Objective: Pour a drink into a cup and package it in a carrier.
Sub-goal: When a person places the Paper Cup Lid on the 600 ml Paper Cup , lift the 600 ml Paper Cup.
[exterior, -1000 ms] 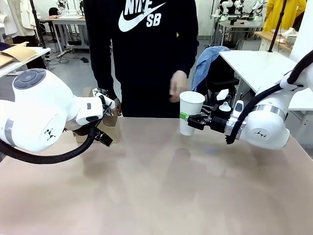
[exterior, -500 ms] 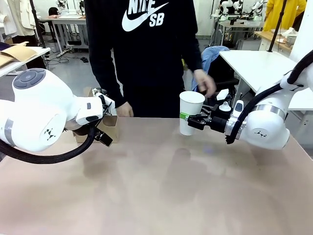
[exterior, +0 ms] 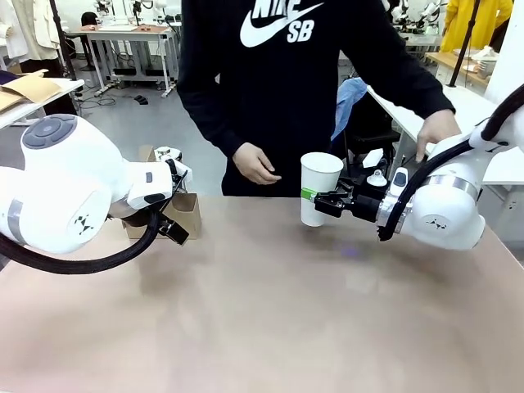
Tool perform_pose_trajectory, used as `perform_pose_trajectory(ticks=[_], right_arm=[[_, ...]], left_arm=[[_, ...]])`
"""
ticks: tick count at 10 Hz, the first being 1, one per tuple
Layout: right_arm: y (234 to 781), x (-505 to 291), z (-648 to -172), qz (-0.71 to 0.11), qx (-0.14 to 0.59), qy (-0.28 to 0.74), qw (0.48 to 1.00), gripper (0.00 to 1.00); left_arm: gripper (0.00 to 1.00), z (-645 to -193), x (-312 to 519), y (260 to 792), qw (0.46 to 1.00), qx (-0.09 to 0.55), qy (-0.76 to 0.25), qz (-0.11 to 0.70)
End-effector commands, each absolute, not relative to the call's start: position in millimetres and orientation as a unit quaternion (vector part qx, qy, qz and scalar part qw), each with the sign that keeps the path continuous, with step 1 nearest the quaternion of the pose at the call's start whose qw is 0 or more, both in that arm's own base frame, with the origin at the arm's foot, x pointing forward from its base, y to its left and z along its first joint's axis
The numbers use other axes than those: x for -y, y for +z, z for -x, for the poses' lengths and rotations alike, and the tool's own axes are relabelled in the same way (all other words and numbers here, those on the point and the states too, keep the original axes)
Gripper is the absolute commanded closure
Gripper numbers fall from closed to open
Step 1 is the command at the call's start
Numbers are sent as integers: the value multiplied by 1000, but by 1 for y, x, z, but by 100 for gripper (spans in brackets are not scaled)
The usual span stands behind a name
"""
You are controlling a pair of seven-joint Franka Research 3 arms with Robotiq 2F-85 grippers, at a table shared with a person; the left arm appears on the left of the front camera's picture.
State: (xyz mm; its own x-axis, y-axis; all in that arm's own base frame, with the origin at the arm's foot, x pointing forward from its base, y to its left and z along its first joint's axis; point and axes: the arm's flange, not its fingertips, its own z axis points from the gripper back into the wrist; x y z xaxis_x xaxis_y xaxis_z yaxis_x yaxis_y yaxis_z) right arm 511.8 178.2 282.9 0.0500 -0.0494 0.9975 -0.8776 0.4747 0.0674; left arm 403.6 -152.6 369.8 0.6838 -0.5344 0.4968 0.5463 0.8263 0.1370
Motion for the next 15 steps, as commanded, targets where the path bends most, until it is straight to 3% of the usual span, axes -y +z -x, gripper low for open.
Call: perform_pose_trajectory(ticks=[1,15], right_arm=[[290,-179,-510,-385,605,338,609,23],[290,-179,-510,-385,605,338,609,23]], left_arm=[[0,-403,152,370,918,268,-294,12],[0,-403,152,370,918,268,-294,12]])
